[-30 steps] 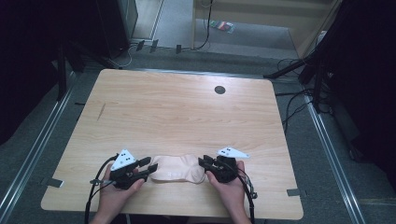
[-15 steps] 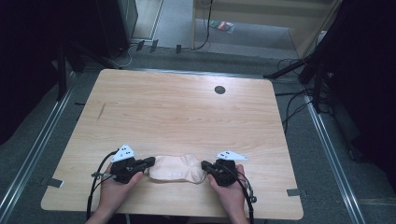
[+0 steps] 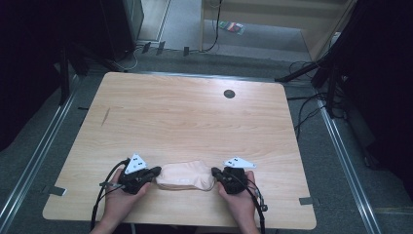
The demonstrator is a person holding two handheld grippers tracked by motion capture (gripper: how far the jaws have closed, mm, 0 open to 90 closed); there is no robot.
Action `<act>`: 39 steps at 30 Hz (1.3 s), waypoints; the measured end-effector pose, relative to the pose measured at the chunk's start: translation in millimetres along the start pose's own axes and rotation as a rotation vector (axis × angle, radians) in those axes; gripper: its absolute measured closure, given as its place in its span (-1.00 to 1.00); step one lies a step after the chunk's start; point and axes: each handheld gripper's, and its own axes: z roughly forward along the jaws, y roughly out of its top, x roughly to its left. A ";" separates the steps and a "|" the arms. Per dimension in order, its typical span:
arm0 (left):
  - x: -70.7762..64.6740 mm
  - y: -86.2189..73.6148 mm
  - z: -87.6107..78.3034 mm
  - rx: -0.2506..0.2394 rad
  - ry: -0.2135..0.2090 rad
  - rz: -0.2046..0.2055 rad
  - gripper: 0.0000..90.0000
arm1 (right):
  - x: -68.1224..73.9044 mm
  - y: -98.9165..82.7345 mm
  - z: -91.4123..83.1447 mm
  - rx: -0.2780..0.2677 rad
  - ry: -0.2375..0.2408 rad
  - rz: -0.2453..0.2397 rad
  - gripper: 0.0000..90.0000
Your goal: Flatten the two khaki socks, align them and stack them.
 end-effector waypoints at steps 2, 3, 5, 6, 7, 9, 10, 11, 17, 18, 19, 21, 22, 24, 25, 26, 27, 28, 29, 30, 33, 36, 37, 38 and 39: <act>0.1 -0.5 -0.3 -0.014 -0.005 -0.009 0.92 | -1.2 0.0 -1.1 -0.007 0.012 0.022 0.97; 1.4 -0.7 -3.0 -0.037 -0.027 -0.020 0.83 | -2.5 -0.1 -1.6 -0.018 0.022 0.029 0.92; 3.3 -0.8 -6.3 -0.073 -0.048 -0.047 0.65 | -4.0 -0.1 -3.7 -0.040 0.035 0.038 0.68; 3.3 -0.8 -6.3 -0.073 -0.048 -0.047 0.54 | -4.3 0.2 -5.0 -0.053 0.038 0.037 0.54; 5.9 -1.7 -9.9 -0.116 -0.039 -0.060 0.41 | -4.8 0.6 -6.2 -0.072 0.034 0.033 0.43; 9.8 -3.4 -13.8 -0.163 -0.037 -0.076 0.26 | -6.6 1.4 -9.1 -0.104 0.035 0.036 0.25; 12.0 -4.1 -15.8 -0.178 -0.026 -0.082 0.15 | -8.0 1.7 -10.9 -0.122 0.040 0.040 0.17; 13.8 -4.5 -17.3 -0.186 -0.009 -0.089 0.00 | -9.9 2.0 -12.8 -0.138 0.044 0.040 0.07; 25.1 -7.3 -25.6 -0.202 0.042 -0.123 -0.63 | -23.4 2.4 -22.8 -0.225 0.018 0.018 -0.38; 25.1 -7.3 -25.6 -0.202 0.042 -0.123 -0.64 | -26.2 1.8 -24.7 -0.238 0.004 0.014 -0.42; 30.1 -8.0 -30.2 -0.217 0.029 -0.144 -0.64 | -29.2 1.1 -26.6 -0.251 -0.005 0.014 -0.44; 35.2 -9.1 -34.0 -0.221 0.039 -0.150 -0.66 | -35.4 -0.4 -30.8 -0.268 -0.013 0.029 -0.52; 37.6 -9.7 -35.1 -0.225 0.039 -0.159 -0.68 | -38.6 -1.0 -33.1 -0.271 -0.018 0.032 -0.54; 42.5 -11.3 -37.9 -0.225 0.047 -0.160 -0.70 | -45.4 -1.7 -37.8 -0.275 -0.032 0.046 -0.63; 44.8 -12.0 -39.4 -0.223 0.057 -0.162 -0.70 | -48.7 -2.0 -40.4 -0.276 -0.032 0.057 -0.66; 47.2 -12.8 -40.8 -0.222 0.064 -0.165 -0.70 | -52.2 -2.2 -42.7 -0.283 -0.032 0.064 -0.67; 49.4 -13.4 -42.1 -0.224 0.068 -0.172 -0.70 | -55.4 -2.7 -45.3 -0.285 -0.033 0.067 -0.69; 49.4 -13.4 -42.1 -0.224 0.068 -0.172 -0.70 | -58.2 -3.9 -47.7 -0.283 -0.037 0.058 -0.73; 53.1 -15.0 -44.7 -0.221 0.078 -0.182 -0.70 | -61.0 -5.0 -50.0 -0.280 -0.047 0.051 -0.72; 53.1 -15.0 -44.7 -0.221 0.078 -0.182 -0.70 | -64.2 -6.3 -51.8 -0.279 -0.057 0.055 -0.73; 60.3 -18.1 -50.4 -0.212 0.125 -0.170 -0.70 | -74.5 -11.3 -57.8 -0.274 -0.088 0.071 -0.73; 66.3 -21.5 -54.7 -0.204 0.146 -0.173 -0.71 | -83.6 -17.2 -64.9 -0.268 -0.099 0.086 -0.73; 68.3 -23.1 -56.2 -0.200 0.152 -0.171 -0.72 | -86.3 -19.4 -67.2 -0.264 -0.106 0.088 -0.73; 70.1 -24.9 -57.8 -0.199 0.158 -0.168 -0.73 | -89.3 -21.8 -69.2 -0.262 -0.112 0.087 -0.73; 72.2 -26.8 -60.1 -0.193 0.163 -0.165 -0.75 | -92.0 -24.4 -71.4 -0.258 -0.122 0.090 -0.73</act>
